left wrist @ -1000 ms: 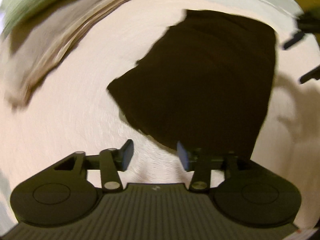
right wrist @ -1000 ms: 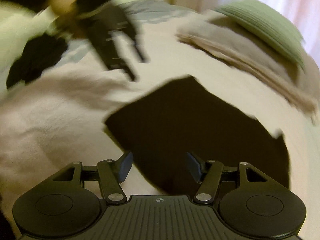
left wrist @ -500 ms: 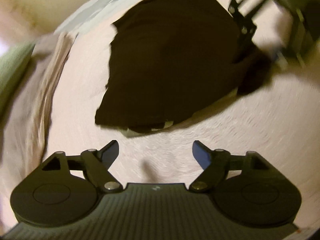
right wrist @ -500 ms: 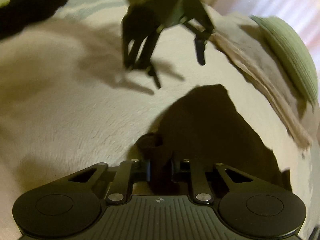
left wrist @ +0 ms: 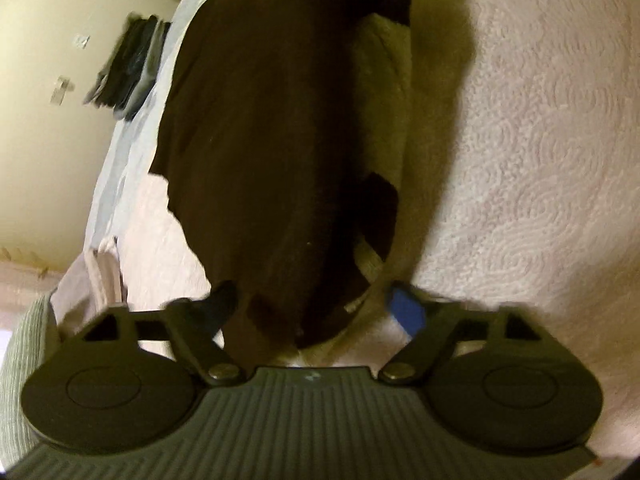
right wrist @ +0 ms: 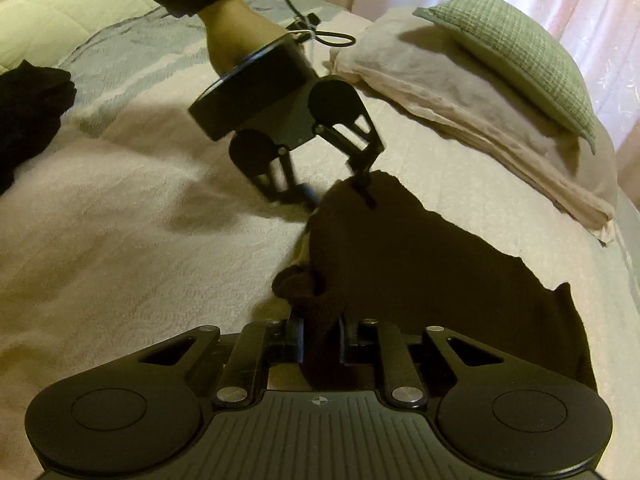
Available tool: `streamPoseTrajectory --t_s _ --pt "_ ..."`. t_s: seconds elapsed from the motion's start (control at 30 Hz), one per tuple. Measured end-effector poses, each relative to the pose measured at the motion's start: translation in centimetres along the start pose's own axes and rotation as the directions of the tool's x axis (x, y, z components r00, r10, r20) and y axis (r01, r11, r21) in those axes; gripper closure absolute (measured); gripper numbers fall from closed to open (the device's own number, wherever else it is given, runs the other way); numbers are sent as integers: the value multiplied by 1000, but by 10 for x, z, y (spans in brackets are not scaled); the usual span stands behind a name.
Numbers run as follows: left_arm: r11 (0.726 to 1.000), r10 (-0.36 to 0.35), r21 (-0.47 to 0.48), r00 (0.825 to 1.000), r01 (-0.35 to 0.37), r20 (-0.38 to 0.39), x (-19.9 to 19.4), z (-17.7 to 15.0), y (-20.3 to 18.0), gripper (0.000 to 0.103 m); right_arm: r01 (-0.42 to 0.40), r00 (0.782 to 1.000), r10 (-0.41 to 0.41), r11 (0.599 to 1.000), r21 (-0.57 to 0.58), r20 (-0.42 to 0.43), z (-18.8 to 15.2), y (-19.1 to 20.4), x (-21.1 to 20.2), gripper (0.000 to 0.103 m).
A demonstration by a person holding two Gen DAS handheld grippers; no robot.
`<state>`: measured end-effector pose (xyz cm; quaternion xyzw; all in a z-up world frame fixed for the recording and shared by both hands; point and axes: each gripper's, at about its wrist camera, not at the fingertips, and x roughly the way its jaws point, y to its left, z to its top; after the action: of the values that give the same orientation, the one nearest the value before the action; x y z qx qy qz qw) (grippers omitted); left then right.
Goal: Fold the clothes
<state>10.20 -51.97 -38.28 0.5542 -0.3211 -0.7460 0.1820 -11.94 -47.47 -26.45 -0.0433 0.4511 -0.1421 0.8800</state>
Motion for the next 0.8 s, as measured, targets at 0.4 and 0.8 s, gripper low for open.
streamPoseTrajectory --t_s 0.4,0.8 --pt "965 -226 -155 971 212 -82 -12 28 113 89 -7 997 -24 924 381 75 10 -61 -61 92" --pt "908 -408 -170 901 384 -147 48 125 284 89 -113 978 -88 545 831 191 -80 -197 -116 94"
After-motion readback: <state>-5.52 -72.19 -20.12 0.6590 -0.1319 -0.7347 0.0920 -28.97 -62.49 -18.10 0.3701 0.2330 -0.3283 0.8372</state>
